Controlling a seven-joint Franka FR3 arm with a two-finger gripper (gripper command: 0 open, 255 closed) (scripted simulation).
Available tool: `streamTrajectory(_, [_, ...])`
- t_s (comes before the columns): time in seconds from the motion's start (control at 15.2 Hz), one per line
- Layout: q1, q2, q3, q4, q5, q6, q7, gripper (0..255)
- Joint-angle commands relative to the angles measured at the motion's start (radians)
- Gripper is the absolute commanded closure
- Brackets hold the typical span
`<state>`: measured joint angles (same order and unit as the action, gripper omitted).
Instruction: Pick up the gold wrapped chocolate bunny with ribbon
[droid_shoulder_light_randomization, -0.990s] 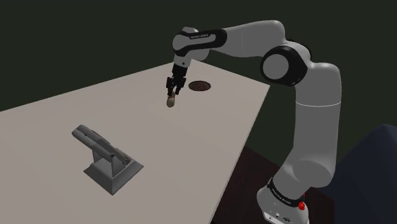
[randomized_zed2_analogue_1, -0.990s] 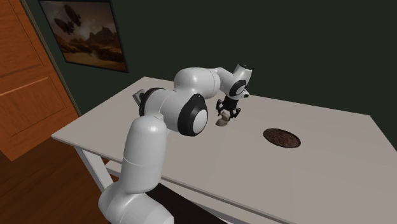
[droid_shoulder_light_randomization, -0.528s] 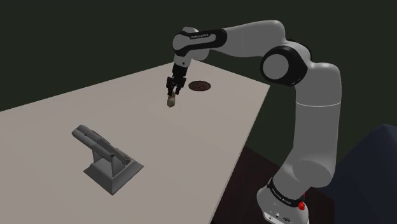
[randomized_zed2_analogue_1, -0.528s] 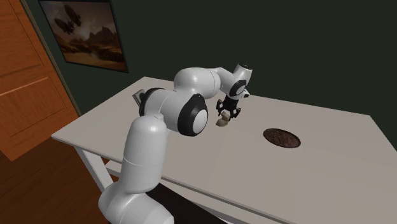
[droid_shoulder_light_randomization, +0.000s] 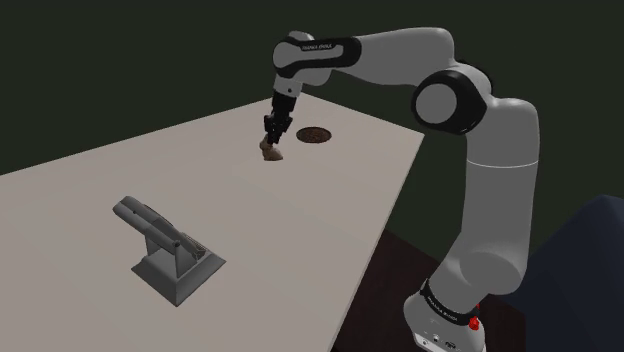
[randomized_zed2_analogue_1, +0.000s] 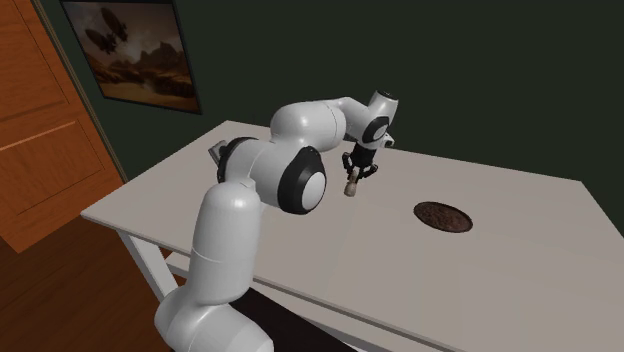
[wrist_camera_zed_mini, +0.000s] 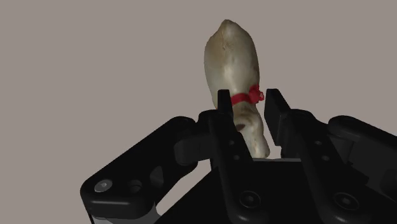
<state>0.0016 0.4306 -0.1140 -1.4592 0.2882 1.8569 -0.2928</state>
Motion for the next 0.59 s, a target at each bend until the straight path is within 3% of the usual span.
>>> streamTrajectory(0.0, [0.000,-0.004,0.000,0.021,-0.002,-0.025,0.007,255])
streamTrajectory(0.53, [-0.004,-0.010,-0.002,0.108,-0.008,-0.115,0.028,255])
